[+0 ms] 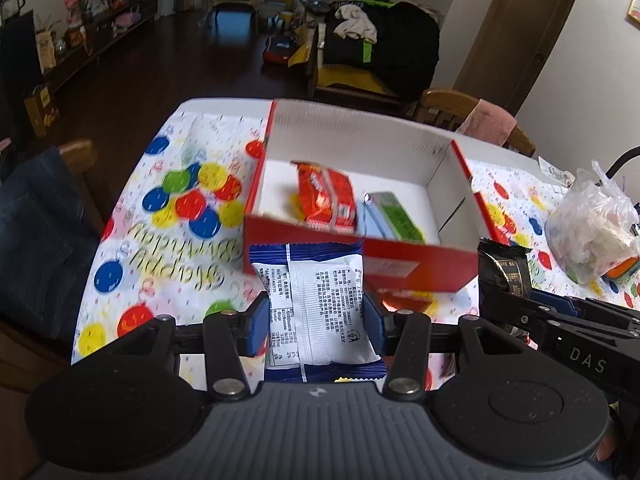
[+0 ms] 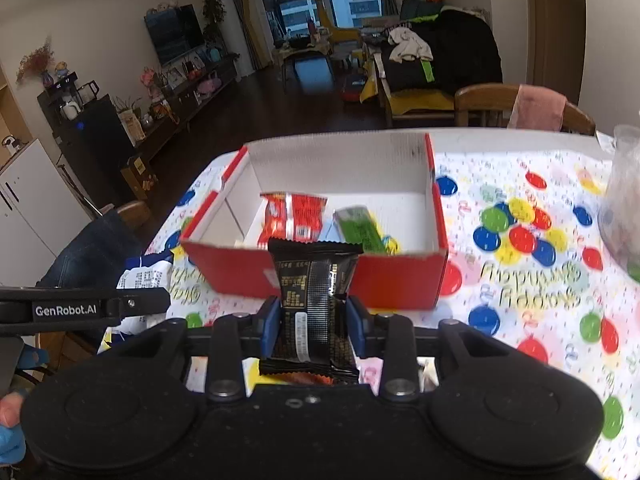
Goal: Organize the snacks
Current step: 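Carry white packet with left tool while right tool carries black bar over box, then release white packet into box with left tool while right tool releases black bar, then move both open tools back toward the brown foil packets, then grasp blue candy tube with left tool while right tool grasps dark chocolate packet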
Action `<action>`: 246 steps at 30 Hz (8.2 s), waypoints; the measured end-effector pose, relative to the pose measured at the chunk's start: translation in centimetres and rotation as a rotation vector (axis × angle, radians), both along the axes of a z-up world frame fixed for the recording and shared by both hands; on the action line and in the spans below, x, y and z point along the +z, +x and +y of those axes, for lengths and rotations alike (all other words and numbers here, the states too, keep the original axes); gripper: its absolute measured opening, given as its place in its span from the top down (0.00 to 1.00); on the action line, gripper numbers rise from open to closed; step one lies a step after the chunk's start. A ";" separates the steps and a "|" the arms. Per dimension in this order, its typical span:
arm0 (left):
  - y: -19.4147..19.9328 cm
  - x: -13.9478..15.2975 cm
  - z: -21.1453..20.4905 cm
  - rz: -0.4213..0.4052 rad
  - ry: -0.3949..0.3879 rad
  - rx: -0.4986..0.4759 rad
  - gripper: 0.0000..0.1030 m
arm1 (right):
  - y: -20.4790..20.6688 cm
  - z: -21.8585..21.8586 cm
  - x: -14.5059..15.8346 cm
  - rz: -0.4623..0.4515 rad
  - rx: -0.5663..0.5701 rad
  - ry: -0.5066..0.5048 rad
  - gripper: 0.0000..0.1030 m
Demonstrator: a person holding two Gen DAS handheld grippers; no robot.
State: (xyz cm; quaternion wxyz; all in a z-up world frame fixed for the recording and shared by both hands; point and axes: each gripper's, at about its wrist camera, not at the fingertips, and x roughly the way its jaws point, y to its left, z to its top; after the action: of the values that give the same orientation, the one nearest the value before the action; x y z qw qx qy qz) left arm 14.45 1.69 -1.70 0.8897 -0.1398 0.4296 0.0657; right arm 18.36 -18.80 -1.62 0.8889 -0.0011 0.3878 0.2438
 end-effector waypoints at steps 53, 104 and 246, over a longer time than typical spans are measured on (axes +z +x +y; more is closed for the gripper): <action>20.9 -6.1 0.1 0.244 0.108 -0.015 0.54 | 19.6 5.6 -5.6 0.176 0.063 -0.188 0.68; 12.2 -0.6 0.0 0.072 0.077 -0.040 0.46 | 11.7 3.8 0.8 0.078 0.099 -0.057 0.48; -7.9 -10.2 2.4 0.209 -0.046 -0.085 0.88 | -0.2 -6.2 -8.5 0.216 -0.088 0.069 0.51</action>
State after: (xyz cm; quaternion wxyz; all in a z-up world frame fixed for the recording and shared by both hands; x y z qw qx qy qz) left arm 6.55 4.06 -11.85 0.8386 -0.1341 0.5270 0.0321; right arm 18.18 -25.04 -10.13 0.8513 0.0728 0.4723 0.2165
